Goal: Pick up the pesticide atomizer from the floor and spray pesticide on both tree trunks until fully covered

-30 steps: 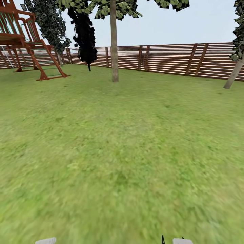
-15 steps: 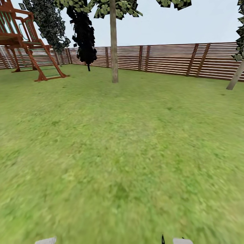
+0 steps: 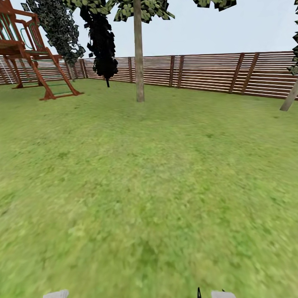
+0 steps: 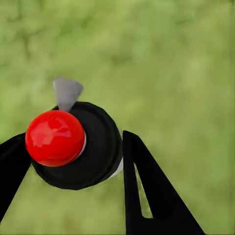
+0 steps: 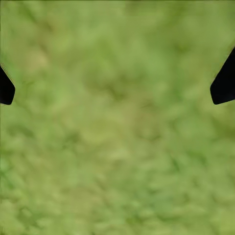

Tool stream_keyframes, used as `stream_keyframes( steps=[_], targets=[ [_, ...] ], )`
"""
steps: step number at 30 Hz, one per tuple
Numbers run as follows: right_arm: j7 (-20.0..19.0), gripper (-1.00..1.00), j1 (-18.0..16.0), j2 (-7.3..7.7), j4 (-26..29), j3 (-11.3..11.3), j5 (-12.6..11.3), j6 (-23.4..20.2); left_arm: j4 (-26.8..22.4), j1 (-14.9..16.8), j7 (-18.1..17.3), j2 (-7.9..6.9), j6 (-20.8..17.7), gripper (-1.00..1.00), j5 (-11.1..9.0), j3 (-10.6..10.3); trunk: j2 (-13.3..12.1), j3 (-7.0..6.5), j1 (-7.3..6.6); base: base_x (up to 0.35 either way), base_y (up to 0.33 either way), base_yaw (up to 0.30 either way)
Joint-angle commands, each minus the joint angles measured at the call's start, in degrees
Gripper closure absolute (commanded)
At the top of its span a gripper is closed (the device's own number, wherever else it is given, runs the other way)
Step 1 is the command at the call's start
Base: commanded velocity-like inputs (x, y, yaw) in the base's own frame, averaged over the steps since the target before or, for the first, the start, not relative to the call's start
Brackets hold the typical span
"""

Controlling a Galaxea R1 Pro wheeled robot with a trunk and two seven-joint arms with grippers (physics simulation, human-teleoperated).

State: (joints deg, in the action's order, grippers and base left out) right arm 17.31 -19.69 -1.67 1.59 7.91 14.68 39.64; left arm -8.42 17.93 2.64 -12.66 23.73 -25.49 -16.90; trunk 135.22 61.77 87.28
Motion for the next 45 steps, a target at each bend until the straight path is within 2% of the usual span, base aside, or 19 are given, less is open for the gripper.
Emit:
stream_keyframes(
  steps=[1,45],
  targets=[
    [0.0,-1.0,0.0,0.0,-0.01,0.0,0.0,0.0,0.01,0.0,-0.01,0.0,0.0,1.0,0.0,0.02,0.0,0.0,0.0,0.339,0.0,0.0],
    [0.0,-1.0,0.0,-0.01,-0.01,0.0,0.0,0.0,0.01,0.0,0.0,0.0,-0.02,1.0,0.0,0.02,0.0,0.0,0.0,0.339,0.0,0.0]
  ],
)
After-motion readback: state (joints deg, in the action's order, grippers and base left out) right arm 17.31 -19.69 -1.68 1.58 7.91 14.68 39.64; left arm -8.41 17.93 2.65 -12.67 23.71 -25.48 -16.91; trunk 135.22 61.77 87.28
